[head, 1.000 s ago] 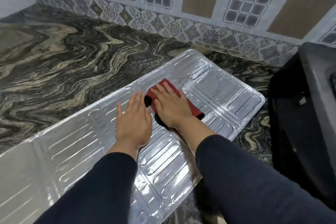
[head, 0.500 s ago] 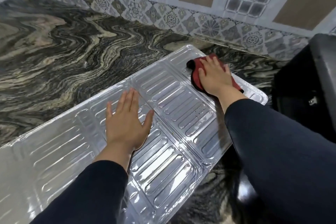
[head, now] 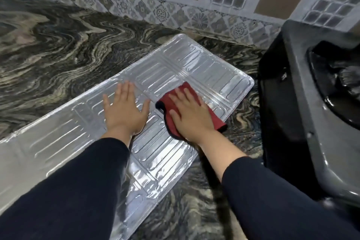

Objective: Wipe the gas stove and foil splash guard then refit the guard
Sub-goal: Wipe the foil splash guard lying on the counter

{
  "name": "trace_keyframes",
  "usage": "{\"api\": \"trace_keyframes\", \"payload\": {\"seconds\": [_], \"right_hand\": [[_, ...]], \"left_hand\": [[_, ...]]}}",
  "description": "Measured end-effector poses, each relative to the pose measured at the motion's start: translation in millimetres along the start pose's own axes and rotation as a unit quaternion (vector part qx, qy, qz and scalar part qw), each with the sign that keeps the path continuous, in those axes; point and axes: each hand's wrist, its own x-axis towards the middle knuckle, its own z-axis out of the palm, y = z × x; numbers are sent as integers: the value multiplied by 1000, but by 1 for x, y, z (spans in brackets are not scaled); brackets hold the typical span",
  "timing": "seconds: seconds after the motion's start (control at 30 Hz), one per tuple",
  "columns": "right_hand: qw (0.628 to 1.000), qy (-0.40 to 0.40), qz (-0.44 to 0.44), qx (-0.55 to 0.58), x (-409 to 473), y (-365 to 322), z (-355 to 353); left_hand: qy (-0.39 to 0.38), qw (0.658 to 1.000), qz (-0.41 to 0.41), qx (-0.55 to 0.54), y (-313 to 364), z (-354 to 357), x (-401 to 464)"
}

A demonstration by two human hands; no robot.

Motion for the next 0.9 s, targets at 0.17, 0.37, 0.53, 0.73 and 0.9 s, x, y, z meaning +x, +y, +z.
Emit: {"api": "trace_keyframes", "payload": {"seconds": [0.17, 0.37, 0.53, 0.73, 0.9], "right_hand": [[997, -23, -70, 20, -46, -21, 5], [999, 5, 30, 40, -31, 24, -5], [992, 15, 125, -6, 25, 68, -15], [969, 49, 241, -2, 66, 109, -26], [937, 62, 345, -6, 38, 58, -17]], "left_hand": [[3, 1000, -1, -10, 0, -2, -1], [-2, 1000, 20, 9, -5, 1, 1], [6, 1000, 25, 9, -6, 5, 3], [19, 1000, 19, 7, -6, 9, 4], [17, 1000, 13, 6, -3, 6, 3]]}}
